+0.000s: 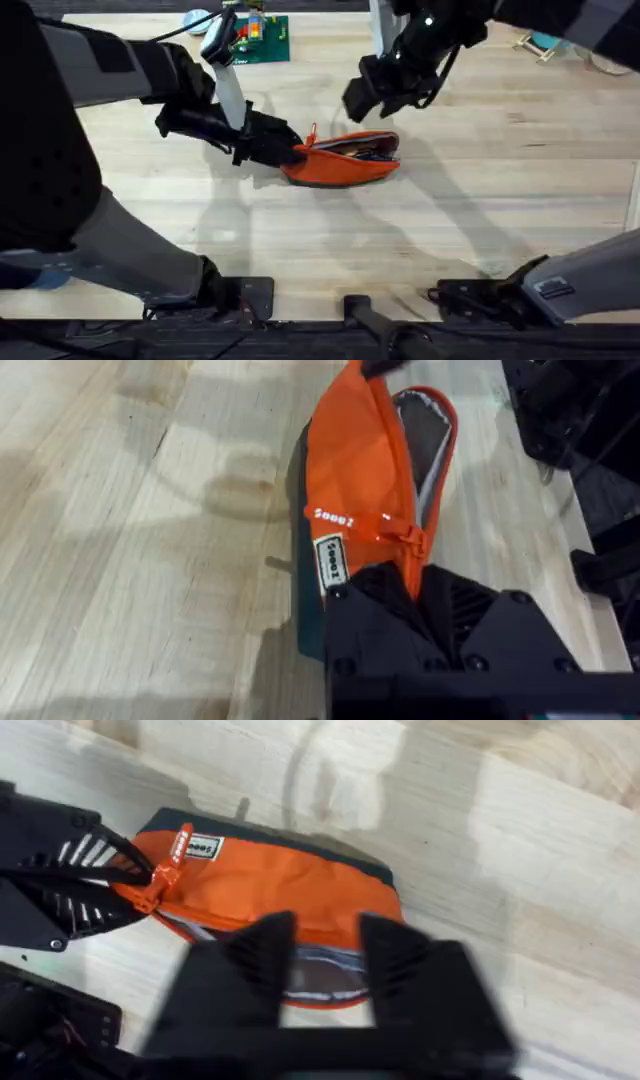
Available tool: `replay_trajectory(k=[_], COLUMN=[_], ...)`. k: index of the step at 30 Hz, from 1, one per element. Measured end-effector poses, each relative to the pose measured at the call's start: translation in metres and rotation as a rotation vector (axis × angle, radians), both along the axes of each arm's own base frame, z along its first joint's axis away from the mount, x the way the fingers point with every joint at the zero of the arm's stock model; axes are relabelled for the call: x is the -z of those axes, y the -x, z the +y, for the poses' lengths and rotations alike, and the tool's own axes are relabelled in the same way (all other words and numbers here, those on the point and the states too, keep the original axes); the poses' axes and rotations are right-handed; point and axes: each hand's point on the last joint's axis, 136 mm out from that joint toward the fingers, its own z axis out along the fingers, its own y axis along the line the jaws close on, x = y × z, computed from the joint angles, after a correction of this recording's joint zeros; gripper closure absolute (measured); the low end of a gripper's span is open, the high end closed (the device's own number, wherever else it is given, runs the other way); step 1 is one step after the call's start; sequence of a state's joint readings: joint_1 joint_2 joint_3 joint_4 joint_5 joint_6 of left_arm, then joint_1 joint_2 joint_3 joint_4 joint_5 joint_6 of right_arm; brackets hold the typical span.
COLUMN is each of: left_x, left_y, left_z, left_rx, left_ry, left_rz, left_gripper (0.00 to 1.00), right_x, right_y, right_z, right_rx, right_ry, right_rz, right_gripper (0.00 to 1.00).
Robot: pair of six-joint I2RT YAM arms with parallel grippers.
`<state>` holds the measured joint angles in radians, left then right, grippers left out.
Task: Unzip the bag, pick up the pens from the table one at a time and place them inside, then zip the bag closed.
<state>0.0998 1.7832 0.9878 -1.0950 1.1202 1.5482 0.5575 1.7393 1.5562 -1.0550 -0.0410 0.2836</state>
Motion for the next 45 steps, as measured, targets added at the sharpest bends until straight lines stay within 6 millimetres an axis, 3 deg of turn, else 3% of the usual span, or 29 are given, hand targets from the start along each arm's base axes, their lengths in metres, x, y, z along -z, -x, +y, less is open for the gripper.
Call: replay_trajectory(k=[3, 5, 16, 25, 38, 45], left_x=[0.0, 0.0, 0.0, 0.0, 0.0, 0.0], left_y=[0.0, 0.0, 0.0, 0.0, 0.0, 0.0], left_z=[0.0, 0.0, 0.0, 0.0, 0.0, 0.0], left_rx=[0.0, 0.0, 0.0, 0.0, -0.002, -0.001], left_ry=[0.0, 0.0, 0.0, 0.0, 0.0, -0.001], left_rz=[0.0, 0.0, 0.0, 0.0, 0.003, 0.004], left_gripper=[0.958, 0.958, 0.958, 0.958, 0.958, 0.958], right_x=[-0.005, -0.012, -0.059, -0.108, -0.115, -0.121], right_y=[0.003, 0.005, 0.012, 0.02, 0.04, 0.032], right_z=[-0.002, -0.004, -0.018, -0.008, 0.017, 0.034], right_rx=[-0.008, -0.022, -0.019, -0.034, 0.021, 0.02], right_ry=[0.004, 0.01, 0.055, 0.018, -0.024, -0.094], right_rz=[0.002, 0.0, -0.029, -0.09, -0.071, -0.103], right_gripper=[0.105, 0.013, 0.006, 0.005, 0.005, 0.005])
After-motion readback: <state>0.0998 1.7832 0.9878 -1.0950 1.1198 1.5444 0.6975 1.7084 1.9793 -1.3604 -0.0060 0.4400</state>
